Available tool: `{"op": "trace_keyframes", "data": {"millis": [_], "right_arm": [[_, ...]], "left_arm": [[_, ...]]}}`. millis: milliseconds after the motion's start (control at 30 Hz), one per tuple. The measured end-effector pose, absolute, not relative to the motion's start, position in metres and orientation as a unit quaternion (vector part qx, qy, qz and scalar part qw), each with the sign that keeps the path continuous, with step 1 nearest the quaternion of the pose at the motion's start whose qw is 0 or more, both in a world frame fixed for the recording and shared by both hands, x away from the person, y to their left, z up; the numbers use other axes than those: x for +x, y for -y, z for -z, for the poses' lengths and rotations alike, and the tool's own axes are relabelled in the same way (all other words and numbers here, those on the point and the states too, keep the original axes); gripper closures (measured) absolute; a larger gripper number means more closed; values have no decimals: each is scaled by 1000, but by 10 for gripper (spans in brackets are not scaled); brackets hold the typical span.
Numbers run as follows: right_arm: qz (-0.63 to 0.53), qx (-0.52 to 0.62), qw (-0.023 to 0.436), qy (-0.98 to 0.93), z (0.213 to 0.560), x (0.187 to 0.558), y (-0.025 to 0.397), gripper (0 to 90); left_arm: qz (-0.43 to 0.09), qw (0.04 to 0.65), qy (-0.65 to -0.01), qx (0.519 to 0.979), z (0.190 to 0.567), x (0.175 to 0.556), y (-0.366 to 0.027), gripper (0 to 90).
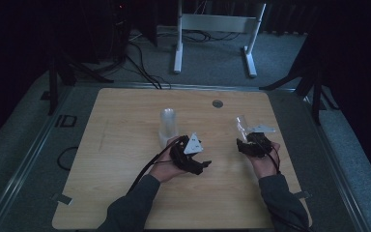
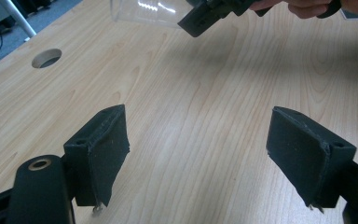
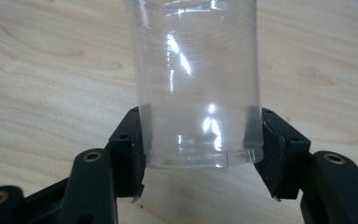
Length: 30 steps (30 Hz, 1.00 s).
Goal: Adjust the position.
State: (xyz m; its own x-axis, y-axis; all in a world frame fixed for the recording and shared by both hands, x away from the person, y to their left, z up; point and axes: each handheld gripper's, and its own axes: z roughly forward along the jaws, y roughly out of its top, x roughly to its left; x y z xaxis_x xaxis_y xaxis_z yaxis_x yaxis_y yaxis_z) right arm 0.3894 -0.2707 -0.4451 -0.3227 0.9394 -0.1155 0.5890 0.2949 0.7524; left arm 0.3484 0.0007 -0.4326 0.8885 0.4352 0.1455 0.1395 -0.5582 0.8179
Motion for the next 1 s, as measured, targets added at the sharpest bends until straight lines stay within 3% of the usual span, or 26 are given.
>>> {"op": "trace_keyframes", "data": {"millis": [1000], "right_arm": [[-382, 508, 356, -685, 441, 383, 264, 418]], "left_arm": [[-177, 470, -195, 842, 427, 357, 4, 219]]}}
